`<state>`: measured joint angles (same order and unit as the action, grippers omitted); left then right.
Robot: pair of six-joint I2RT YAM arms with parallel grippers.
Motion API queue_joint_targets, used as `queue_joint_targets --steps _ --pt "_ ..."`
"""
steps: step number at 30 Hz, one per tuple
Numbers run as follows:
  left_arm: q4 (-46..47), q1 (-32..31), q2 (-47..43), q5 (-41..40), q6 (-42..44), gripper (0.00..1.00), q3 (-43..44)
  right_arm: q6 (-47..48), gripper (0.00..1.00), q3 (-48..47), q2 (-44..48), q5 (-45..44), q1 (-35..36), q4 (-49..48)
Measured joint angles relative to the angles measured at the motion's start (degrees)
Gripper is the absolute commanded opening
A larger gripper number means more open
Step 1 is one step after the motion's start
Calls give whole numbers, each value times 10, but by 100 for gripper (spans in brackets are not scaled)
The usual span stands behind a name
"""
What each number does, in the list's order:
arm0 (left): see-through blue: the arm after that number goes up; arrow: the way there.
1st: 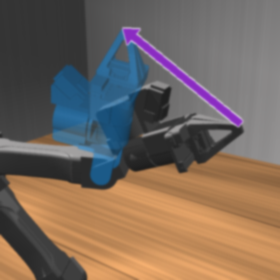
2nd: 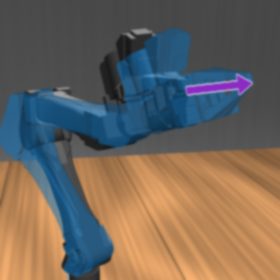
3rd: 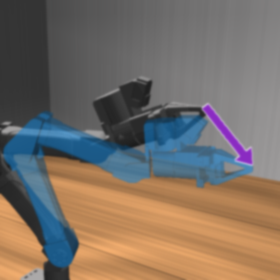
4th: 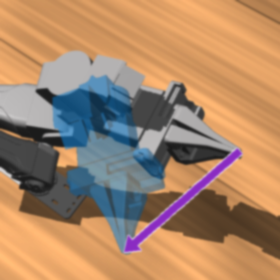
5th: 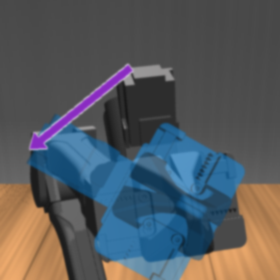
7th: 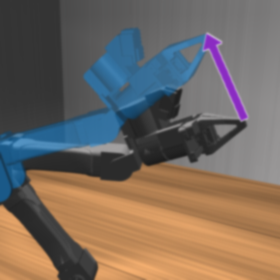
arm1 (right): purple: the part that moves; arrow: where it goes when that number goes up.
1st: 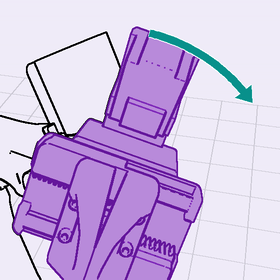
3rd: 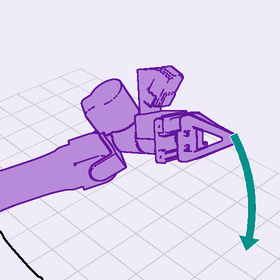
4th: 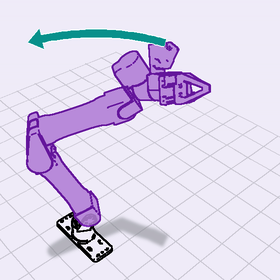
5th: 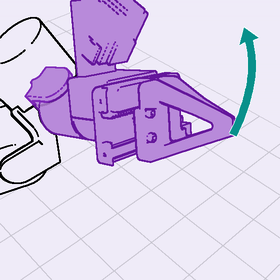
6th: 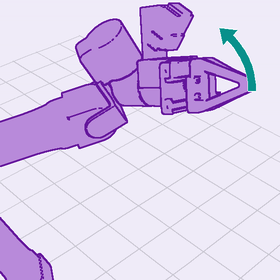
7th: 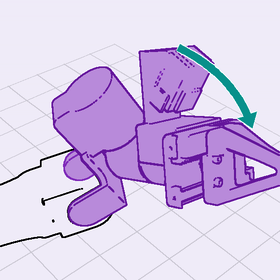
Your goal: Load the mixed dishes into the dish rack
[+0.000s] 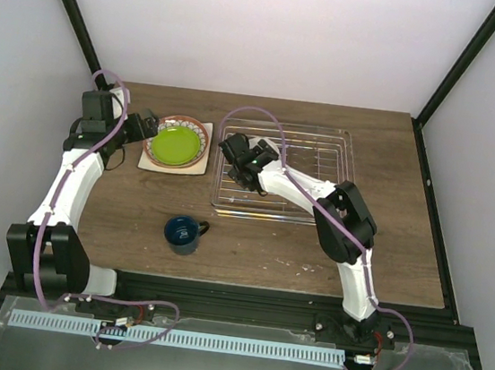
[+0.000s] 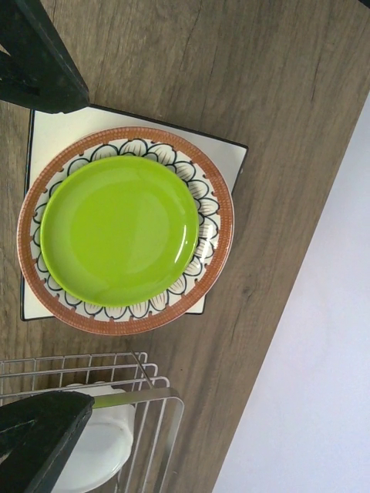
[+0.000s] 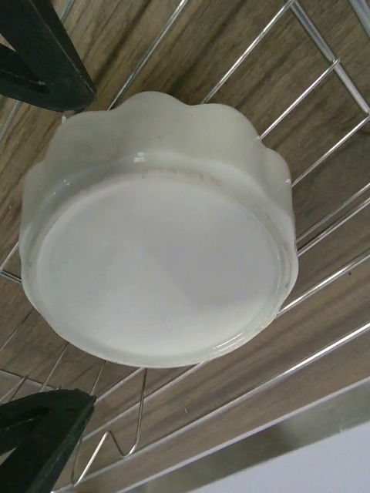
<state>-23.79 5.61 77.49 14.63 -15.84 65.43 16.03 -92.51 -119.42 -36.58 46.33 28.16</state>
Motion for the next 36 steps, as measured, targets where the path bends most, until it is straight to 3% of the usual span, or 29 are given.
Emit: queue_joint_targets --steps 9,17,23,36 --pt "-12 0 20 -15 1 100 5 -17 100 0 12 68 0 11" --pt "-48 0 112 -45 9 100 27 -61 95 -16 103 151 0 36" --pt "-43 0 151 -27 17 96 32 -83 95 -39 151 188 0 36" --pt "0 -3 209 25 44 92 46 -114 94 -42 152 219 -1 55"
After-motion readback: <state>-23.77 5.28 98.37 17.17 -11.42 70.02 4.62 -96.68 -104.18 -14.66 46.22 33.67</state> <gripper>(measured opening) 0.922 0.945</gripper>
